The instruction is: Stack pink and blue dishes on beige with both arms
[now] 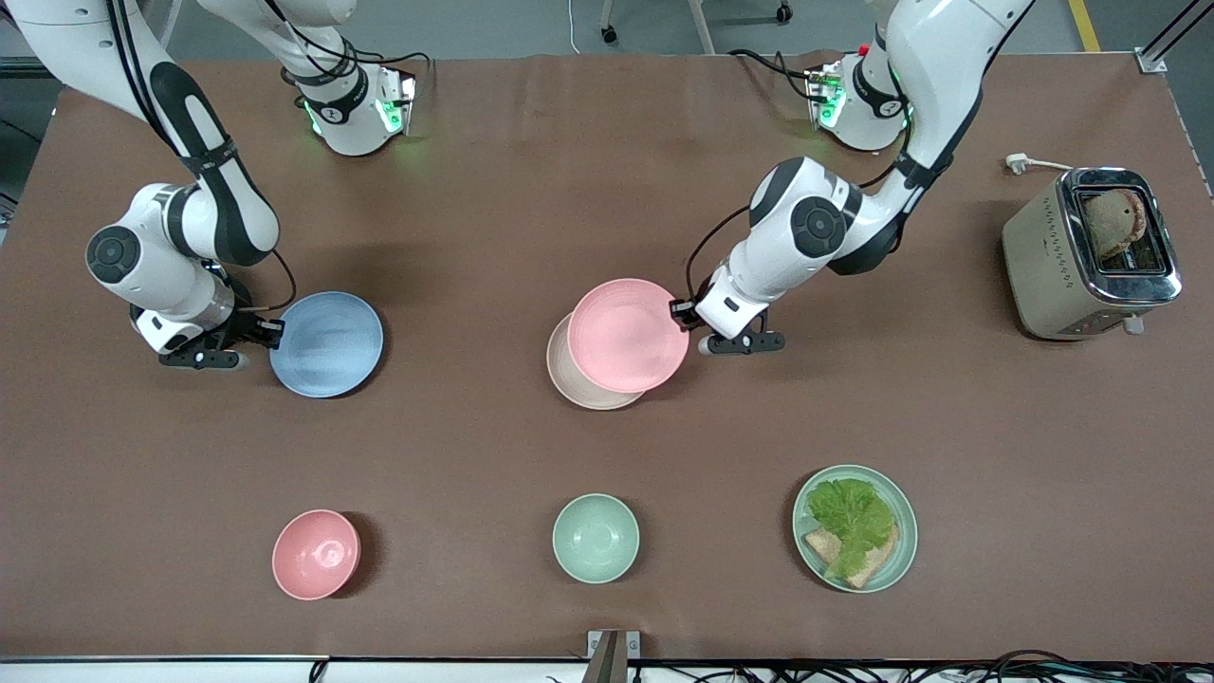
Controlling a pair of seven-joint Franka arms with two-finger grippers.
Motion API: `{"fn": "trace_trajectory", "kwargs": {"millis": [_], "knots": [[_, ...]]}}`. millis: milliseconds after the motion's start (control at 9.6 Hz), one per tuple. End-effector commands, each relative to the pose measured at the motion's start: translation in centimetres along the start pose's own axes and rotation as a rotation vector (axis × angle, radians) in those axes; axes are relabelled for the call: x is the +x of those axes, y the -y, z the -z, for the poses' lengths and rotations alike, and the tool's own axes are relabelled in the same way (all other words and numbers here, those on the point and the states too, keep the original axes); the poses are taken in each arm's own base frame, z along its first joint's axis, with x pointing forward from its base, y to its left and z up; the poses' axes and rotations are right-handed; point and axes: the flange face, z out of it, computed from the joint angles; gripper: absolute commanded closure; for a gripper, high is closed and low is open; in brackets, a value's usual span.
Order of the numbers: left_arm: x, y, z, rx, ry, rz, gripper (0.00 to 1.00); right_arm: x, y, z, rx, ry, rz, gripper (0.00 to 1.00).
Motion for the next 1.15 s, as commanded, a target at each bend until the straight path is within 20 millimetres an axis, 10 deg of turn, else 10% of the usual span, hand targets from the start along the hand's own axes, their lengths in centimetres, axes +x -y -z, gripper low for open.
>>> {"fn": "trace_trajectory", "kwargs": {"millis": [0,521,1042], "knots": [[-0.3,-0.2,-3.2,-0.011,0.024,0.015,1.00,1.3,-0.7,3.7,0.018,0.039,-0.016,1.00],[-0.1,-0.5,-6.4,0.030,0.031,-0.003,1.00,4.8,0.1,11.3,0.141,0.125,-0.051,0.99],[1.6,-1.2,-7.0,0.012,0.019,0.015,1.00,7.9,10.2,17.7,0.339,0.081,-0.030,0.99]]}}
